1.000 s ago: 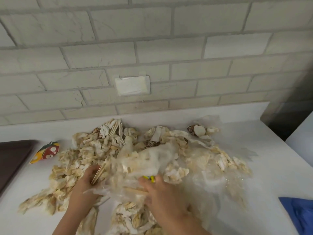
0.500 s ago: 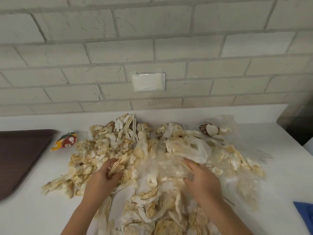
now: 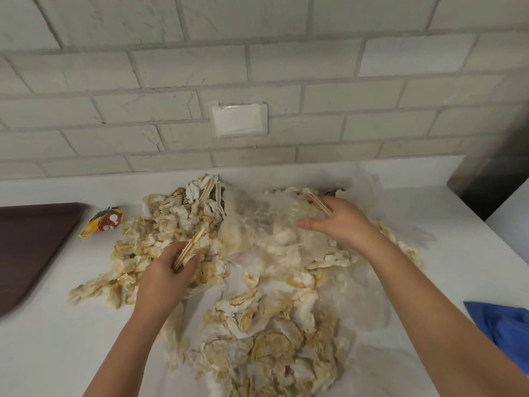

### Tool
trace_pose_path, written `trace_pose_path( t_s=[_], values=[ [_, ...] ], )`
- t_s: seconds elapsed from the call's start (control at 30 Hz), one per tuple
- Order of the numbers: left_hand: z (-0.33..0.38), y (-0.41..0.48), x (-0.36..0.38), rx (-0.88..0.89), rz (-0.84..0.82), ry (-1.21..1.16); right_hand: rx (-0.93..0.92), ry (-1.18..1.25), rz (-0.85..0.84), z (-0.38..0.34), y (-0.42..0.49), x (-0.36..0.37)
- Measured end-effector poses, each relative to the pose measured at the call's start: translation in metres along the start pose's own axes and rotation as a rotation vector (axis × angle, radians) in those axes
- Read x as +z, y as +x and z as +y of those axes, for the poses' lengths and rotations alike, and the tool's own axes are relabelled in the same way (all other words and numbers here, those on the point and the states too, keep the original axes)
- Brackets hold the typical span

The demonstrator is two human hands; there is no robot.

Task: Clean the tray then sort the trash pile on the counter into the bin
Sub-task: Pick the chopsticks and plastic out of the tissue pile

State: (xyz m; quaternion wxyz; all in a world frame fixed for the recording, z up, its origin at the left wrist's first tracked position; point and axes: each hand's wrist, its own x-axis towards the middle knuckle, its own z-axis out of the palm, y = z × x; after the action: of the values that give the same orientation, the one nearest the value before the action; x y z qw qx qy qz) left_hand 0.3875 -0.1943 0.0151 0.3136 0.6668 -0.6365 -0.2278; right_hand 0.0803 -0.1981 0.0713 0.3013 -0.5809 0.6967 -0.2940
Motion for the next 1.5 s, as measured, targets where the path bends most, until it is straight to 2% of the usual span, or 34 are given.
trace_pose_path(
  t_s=[0.17, 0.3, 0.37, 0.47, 0.57, 0.63, 0.77, 0.83, 0.93, 1.07, 1.3, 1.43, 1.5],
  values=[
    [0.000, -0.008, -0.005, 0.002, 0.016, -0.044, 0.072, 0.080, 0.182, 0.016, -0.016, -0.011],
    [0.012, -0.022, -0.010, 0.026, 0.056, -0.230, 0.114, 0.112, 0.202, 0.031, -0.045, -0.026],
    [0.029, -0.029, -0.009, 0.094, 0.070, -0.254, 0.127, 0.109, 0.195, 0.035, -0.062, -0.029],
    [0.064, -0.034, 0.004, 0.282, 0.008, -0.091, 0.153, 0.116, 0.219, 0.039, -0.081, -0.031],
    [0.091, -0.031, 0.032, 0.339, -0.080, 0.289, 0.208, 0.025, 0.261, 0.046, -0.098, -0.036],
    [0.103, -0.026, 0.050, 0.295, -0.145, 0.467, 0.287, -0.107, 0.180, 0.052, -0.111, -0.043],
    [0.123, -0.023, 0.079, 0.249, -0.262, 0.739, 0.415, -0.396, -0.215, 0.063, -0.150, -0.040],
    [0.128, -0.022, 0.093, 0.227, -0.283, 0.794, 0.441, -0.477, -0.287, 0.069, -0.172, -0.025],
    [0.131, -0.021, 0.107, 0.217, -0.254, 0.782, 0.474, -0.485, -0.253, 0.076, -0.195, 0.003],
    [0.125, -0.018, 0.112, 0.238, -0.162, 0.605, 0.438, -0.514, -0.134, 0.088, -0.201, 0.030],
    [0.119, -0.013, 0.080, 0.353, 0.123, 0.082, 0.248, -0.240, 0.083, 0.098, -0.207, 0.015],
    [0.122, -0.010, 0.046, 0.265, 0.129, -0.260, 0.132, -0.093, 0.200, 0.082, -0.212, -0.006],
    [0.120, -0.009, 0.028, 0.197, 0.105, -0.433, 0.100, -0.075, 0.319, 0.074, -0.214, -0.017]
  ],
)
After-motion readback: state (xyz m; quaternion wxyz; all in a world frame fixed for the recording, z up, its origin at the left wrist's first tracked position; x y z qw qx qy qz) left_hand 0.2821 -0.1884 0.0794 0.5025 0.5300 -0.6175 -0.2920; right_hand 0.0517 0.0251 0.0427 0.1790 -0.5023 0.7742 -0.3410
